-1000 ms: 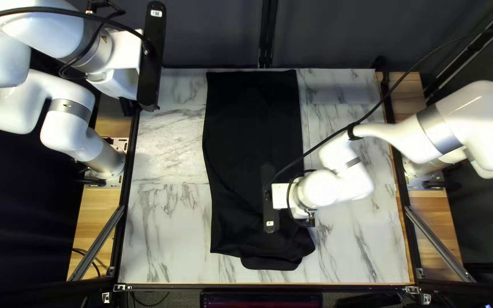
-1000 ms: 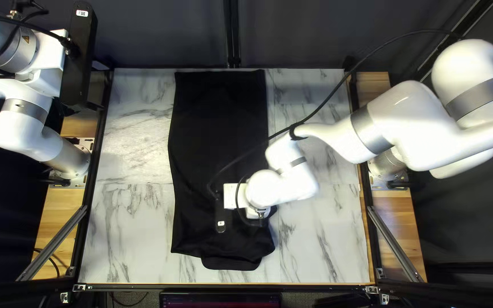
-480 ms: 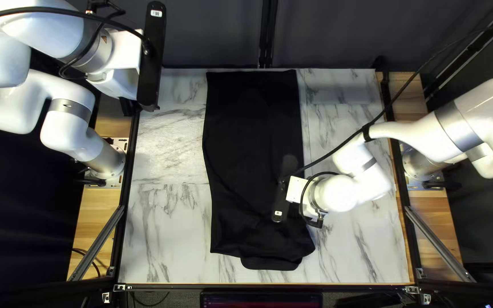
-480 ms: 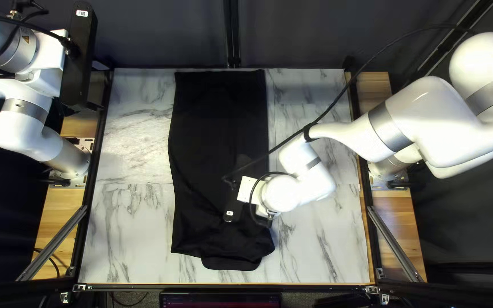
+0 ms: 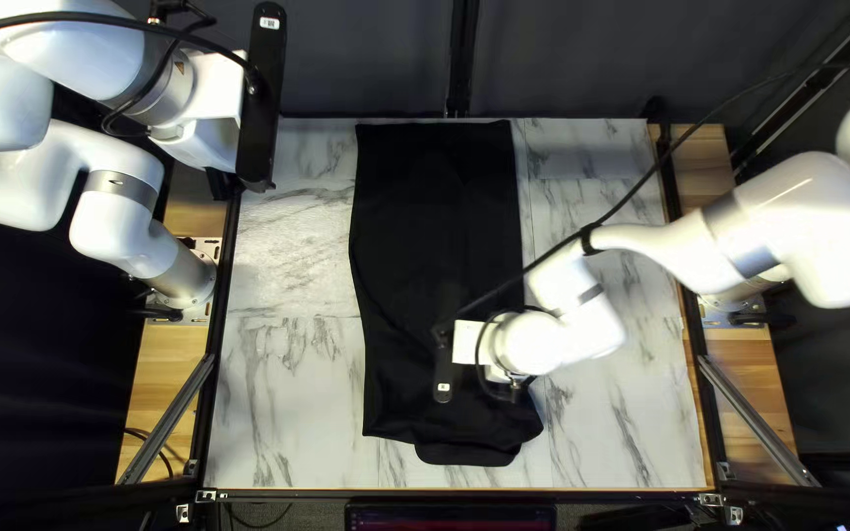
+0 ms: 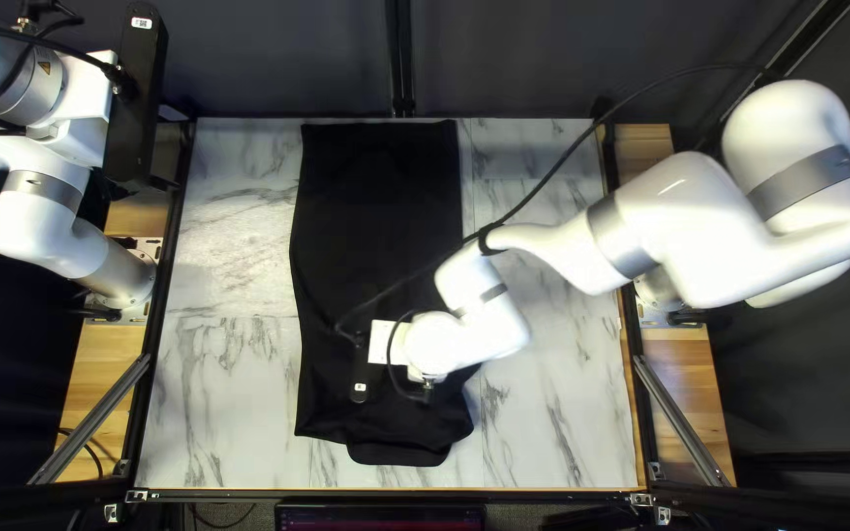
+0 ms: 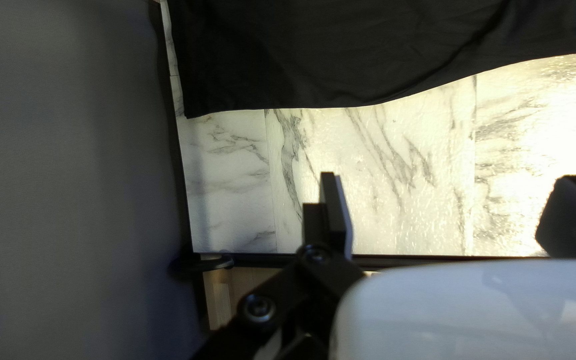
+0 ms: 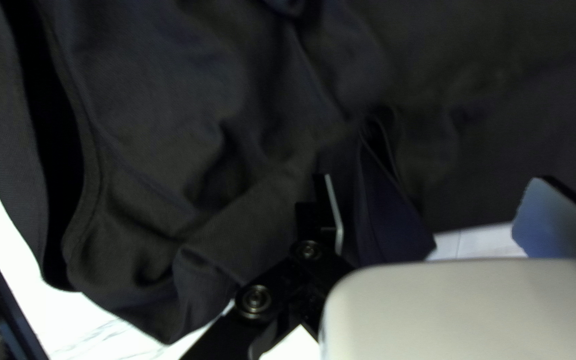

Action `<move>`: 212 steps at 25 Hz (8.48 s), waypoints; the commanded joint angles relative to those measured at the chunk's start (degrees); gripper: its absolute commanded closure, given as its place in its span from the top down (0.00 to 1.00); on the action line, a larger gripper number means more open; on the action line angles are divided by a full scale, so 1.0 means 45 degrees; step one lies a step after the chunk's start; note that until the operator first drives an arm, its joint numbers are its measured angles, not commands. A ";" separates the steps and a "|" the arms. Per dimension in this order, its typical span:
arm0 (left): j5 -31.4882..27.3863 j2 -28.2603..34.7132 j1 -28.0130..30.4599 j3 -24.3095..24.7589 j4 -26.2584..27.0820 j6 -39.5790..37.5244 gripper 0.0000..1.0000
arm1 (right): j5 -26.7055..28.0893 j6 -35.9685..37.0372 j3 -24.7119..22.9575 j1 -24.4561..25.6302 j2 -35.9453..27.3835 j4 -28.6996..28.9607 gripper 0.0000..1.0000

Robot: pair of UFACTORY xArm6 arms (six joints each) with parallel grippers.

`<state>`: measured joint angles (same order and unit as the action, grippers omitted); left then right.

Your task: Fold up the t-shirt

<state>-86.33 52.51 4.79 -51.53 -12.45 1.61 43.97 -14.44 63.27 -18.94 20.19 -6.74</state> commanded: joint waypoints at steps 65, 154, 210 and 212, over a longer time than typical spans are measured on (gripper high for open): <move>0.0000 0.0000 0.0000 0.0000 0.0000 0.0000 1.00 | -0.0168 -0.2832 -0.2763 -0.0963 -0.3482 -0.0200 1.00; 0.0000 0.0000 0.0000 0.0000 0.0000 0.0000 1.00 | -0.1027 -0.1193 -0.0854 -0.1969 -0.0179 0.0389 1.00; 0.0000 0.0000 0.0000 0.0000 0.0000 0.0000 1.00 | 0.0783 -0.4386 -0.1092 -0.3551 -0.0678 -0.4306 1.00; 0.0000 0.0000 0.0000 0.0000 0.0000 0.0000 1.00 | 0.0861 -0.4346 -0.1096 -0.3549 -0.0694 -0.4370 1.00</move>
<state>-86.33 52.51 4.79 -51.53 -12.45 1.61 47.52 -34.07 58.27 -34.89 17.00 -26.01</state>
